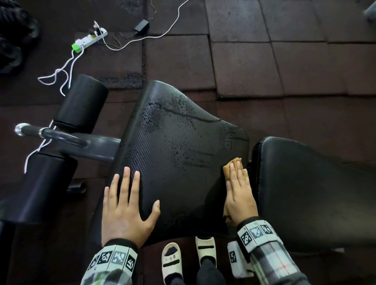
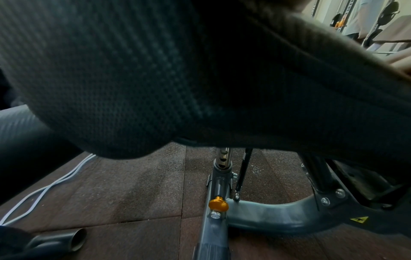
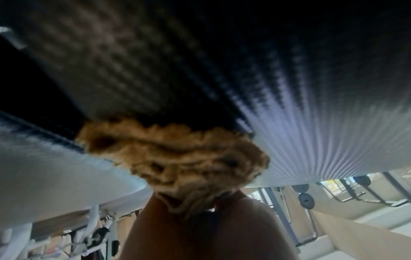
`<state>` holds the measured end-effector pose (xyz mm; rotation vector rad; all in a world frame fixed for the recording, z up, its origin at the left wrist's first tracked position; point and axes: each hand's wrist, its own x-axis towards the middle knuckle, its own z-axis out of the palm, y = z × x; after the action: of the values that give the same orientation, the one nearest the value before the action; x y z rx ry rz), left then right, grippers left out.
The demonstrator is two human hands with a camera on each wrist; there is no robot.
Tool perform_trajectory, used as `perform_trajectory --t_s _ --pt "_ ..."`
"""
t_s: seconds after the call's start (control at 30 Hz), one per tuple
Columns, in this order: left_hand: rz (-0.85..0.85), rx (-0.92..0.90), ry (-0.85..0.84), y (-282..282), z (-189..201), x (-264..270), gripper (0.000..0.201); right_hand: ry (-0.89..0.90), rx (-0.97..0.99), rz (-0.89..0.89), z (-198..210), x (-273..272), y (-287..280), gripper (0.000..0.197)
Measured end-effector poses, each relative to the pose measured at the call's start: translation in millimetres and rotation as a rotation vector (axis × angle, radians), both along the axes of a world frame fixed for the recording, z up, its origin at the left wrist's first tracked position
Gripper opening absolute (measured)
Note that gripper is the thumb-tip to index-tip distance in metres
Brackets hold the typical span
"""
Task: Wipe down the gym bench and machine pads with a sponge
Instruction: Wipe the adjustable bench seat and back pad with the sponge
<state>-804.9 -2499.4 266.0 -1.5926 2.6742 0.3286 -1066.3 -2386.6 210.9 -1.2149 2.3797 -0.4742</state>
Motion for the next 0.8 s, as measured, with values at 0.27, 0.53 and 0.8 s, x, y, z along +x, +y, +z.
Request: perform_trajectory --t_s 0.27,0.53,0.8 --pt "-0.003 0.007 0.0 -1 -1 0 0.085 0.075 0.084 0.12 -13 -38 -62 0.057" --pt "0.008 0.005 0.016 0 -1 0 0.085 0.034 0.053 0.095 2 -101 -121 0.05" --pt "0.009 -0.001 0.022 -1 -1 -1 0.084 -0.023 -0.002 -0.041 -4 -68 -45 0.054"
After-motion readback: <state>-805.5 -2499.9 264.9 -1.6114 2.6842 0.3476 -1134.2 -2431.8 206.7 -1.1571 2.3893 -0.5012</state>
